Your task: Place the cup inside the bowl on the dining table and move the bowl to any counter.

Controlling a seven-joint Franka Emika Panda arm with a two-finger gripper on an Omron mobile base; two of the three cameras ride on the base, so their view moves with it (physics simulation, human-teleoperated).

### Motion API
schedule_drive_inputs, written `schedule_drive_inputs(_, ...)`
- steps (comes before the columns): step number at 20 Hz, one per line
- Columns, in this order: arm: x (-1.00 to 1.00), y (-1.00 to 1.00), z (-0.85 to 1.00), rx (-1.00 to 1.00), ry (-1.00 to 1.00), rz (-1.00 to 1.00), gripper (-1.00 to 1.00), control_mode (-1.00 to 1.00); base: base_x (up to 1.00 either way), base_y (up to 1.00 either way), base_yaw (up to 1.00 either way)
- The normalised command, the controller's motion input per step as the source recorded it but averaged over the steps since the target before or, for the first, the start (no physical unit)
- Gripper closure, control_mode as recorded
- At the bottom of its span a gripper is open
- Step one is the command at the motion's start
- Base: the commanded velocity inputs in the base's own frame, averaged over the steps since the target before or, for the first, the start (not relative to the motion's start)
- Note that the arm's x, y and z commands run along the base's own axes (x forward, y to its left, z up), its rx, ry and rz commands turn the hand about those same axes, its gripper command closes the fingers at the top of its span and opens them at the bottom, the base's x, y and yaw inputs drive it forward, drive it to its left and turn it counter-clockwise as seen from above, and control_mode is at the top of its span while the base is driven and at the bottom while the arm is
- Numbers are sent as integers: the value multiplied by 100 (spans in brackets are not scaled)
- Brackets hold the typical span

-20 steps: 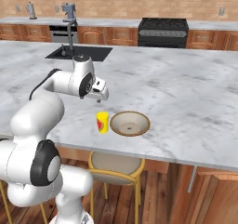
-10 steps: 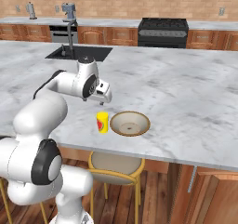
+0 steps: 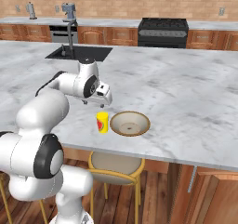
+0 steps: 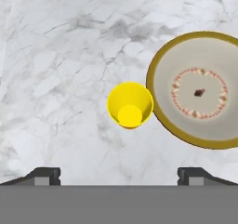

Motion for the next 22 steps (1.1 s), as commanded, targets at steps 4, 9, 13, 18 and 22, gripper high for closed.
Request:
schedule_drive_inputs(4, 16, 0, -8, 0, 3, 0, -100, -100, 0, 0, 0)
schedule_drive_inputs(9, 16, 0, -7, 0, 0, 0, -100, -100, 0, 0, 0)
schedule_drive_inputs(13, 17, 0, -7, 0, 0, 0, -100, -100, 0, 0, 0)
schedule_drive_inputs(18, 13, 0, -13, 0, 0, 0, -100, -100, 0, 0, 0)
schedule_drive_inputs(22, 1, 0, -11, 0, 0, 0, -100, -100, 0, 0, 0)
